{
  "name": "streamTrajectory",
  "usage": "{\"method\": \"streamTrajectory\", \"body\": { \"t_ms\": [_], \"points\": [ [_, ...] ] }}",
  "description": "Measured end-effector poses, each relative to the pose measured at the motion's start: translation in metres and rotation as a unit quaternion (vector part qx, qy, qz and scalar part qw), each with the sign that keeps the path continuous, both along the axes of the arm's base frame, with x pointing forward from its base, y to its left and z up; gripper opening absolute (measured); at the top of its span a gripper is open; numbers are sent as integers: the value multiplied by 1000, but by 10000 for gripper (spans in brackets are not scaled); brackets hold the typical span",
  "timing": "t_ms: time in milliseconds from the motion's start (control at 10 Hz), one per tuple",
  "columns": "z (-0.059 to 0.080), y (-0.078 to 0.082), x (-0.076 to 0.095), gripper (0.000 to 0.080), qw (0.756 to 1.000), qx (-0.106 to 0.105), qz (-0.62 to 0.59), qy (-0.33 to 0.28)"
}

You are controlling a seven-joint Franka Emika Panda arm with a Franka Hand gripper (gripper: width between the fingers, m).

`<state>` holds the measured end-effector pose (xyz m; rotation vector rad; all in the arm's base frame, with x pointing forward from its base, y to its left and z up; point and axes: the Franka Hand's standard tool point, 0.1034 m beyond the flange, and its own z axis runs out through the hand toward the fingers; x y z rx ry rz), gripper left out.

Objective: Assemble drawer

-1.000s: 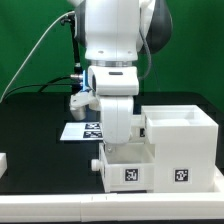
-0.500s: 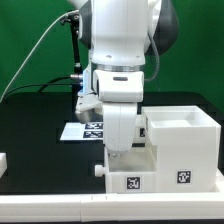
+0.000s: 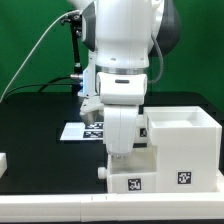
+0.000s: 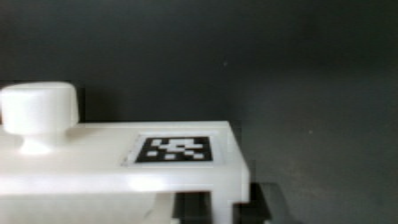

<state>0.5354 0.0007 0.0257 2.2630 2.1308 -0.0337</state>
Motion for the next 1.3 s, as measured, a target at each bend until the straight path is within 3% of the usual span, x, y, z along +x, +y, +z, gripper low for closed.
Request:
{"method": "streamTrajectory", "body": {
  "t_ms": [500,800,900,1000,1100,1200,1300],
  "points": [
    [1,6,0,39,1000,0,-24,-2],
    [1,1,0,43,1000,0,-15,-1],
    [1,1,0,207,1000,0,-15,-1],
    [8,-1,-1,207,1000,-4,-16,7],
    [21,-3,0,407,1000,-9,-16,12],
    [36,-6,2,407,1000,-14,-18,19],
    [46,-13,4,577,999,-18,-19,20]
  ]
}}
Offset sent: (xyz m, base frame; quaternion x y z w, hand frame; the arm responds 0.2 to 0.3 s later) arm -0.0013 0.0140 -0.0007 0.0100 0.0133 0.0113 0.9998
